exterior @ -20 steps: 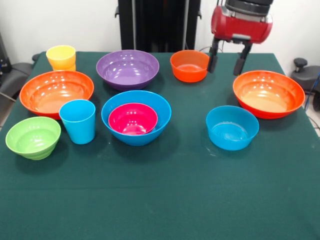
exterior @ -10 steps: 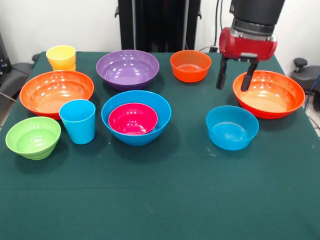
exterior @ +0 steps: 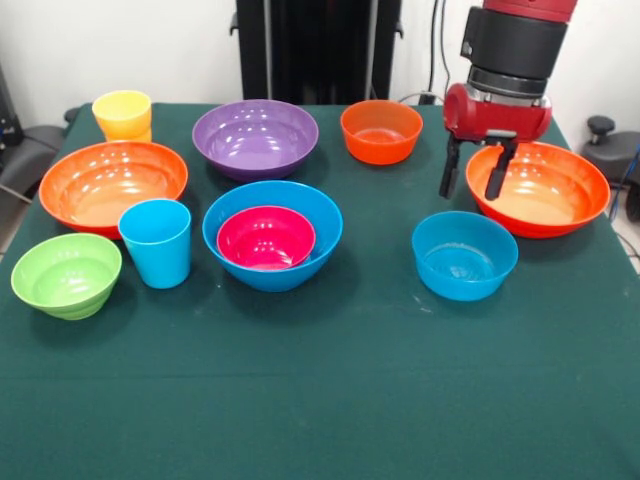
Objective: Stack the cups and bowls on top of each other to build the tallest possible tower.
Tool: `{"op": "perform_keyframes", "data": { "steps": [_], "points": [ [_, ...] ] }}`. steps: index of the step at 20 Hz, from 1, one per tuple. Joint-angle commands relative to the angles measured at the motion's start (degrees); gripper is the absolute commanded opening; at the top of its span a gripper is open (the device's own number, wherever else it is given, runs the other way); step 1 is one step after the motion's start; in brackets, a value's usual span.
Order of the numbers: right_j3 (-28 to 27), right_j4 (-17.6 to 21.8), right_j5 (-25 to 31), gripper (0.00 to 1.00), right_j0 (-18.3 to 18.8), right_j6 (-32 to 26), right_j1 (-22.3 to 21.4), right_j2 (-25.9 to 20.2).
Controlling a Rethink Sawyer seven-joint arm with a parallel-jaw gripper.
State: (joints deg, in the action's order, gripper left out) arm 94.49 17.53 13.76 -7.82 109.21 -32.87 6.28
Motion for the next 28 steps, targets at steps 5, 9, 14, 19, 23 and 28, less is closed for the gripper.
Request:
{"op": "perform_keyframes", "data": {
  "steps": [5, 9, 14, 19, 23, 28],
  "points": [
    [8.8, 1.4, -2.6, 1.00, -0.6, 6.3, -4.7, -2.6],
    [9.8, 1.7, -4.9, 1.00, -2.3, 7.4, -4.0, -1.1],
    [10.5, 1.6, -7.6, 1.00, -5.4, 8.6, -2.6, 1.7],
    [16.8, 0.9, -7.1, 1.00, -6.0, 8.5, -7.1, 1.7],
    [19.0, -0.3, -3.8, 1.00, -4.8, 7.0, -11.0, -0.2],
    [19.7, -0.9, -3.3, 1.00, -4.9, 6.9, -11.8, -0.7]
  ]
}}
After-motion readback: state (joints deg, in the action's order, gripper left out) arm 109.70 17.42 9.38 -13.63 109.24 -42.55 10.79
